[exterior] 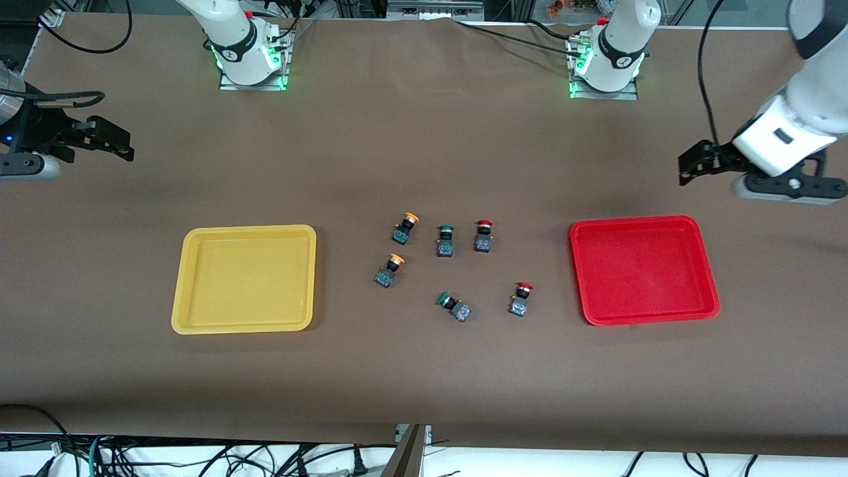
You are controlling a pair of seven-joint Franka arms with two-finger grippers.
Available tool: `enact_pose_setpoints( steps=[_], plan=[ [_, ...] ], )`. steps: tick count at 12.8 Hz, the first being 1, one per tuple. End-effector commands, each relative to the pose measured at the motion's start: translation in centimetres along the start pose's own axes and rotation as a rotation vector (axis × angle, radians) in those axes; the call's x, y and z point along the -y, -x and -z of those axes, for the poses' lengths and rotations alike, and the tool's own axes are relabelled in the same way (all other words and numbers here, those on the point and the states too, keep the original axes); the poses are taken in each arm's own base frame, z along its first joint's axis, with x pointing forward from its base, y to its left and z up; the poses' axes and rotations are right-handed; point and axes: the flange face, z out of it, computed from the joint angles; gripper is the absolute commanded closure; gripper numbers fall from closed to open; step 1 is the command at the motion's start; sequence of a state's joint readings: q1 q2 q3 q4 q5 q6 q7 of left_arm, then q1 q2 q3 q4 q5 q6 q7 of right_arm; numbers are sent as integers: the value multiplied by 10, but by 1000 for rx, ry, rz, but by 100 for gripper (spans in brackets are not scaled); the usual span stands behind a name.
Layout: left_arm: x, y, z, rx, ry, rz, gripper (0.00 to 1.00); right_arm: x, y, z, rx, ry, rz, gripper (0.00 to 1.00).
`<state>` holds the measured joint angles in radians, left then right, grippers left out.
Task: Place red and yellow buttons in trays
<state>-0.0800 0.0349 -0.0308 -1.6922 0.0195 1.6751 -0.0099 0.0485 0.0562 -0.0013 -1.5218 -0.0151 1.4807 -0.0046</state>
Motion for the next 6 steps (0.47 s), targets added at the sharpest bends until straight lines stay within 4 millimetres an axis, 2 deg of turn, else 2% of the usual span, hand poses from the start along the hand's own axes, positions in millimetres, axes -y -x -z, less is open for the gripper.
enact_pose_setpoints(
  steps=[1,3,5,6],
  plan=[
    [-23,-31,-41,61,28,-42,0,0,-1,3,-7,-2,8,0],
    [-62,-71,-62,66,28,-93,0,2,-17,-21,36,3,16,0],
    [-102,-106,-90,44,33,-138,0,1,-19,-22,36,4,8,0],
    [-118,-119,-111,5,36,-157,0,1,-29,-36,48,3,6,0]
  ],
)
